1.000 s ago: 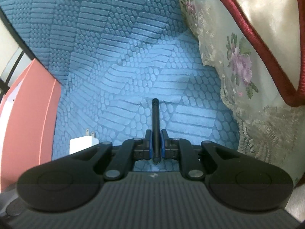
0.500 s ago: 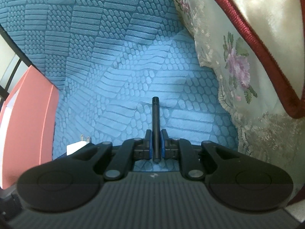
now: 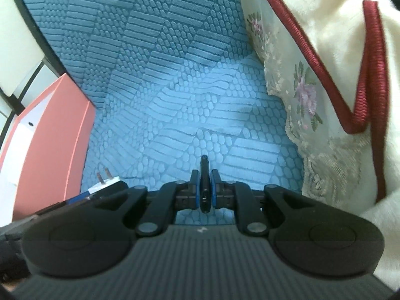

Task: Organize rigid objects
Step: 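Carry the charger and USB stick with both tools over the pink box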

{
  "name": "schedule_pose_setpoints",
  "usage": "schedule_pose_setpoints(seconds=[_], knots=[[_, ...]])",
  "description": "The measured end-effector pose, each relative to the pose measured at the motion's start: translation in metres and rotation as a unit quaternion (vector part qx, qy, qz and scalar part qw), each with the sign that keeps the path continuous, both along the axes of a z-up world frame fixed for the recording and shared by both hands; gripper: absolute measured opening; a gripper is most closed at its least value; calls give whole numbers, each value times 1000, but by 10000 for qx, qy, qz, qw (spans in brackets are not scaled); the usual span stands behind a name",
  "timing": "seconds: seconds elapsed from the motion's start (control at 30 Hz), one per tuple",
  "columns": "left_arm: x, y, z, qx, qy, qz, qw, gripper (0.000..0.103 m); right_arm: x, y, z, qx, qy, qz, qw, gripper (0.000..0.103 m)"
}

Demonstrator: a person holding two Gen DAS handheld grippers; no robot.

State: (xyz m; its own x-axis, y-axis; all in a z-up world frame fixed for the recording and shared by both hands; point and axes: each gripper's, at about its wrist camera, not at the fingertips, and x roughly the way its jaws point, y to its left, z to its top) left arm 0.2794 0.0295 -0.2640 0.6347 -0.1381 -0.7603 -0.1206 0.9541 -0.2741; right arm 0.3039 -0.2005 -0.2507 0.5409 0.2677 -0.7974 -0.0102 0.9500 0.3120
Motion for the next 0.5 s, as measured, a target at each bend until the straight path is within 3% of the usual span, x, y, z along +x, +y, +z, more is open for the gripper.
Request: schedule_pose_setpoints(seconds=[0.5], knots=[[-38, 12, 46, -171, -327, -123, 9992, 56, -45, 6, 36, 73, -137, 103, 9998, 12]])
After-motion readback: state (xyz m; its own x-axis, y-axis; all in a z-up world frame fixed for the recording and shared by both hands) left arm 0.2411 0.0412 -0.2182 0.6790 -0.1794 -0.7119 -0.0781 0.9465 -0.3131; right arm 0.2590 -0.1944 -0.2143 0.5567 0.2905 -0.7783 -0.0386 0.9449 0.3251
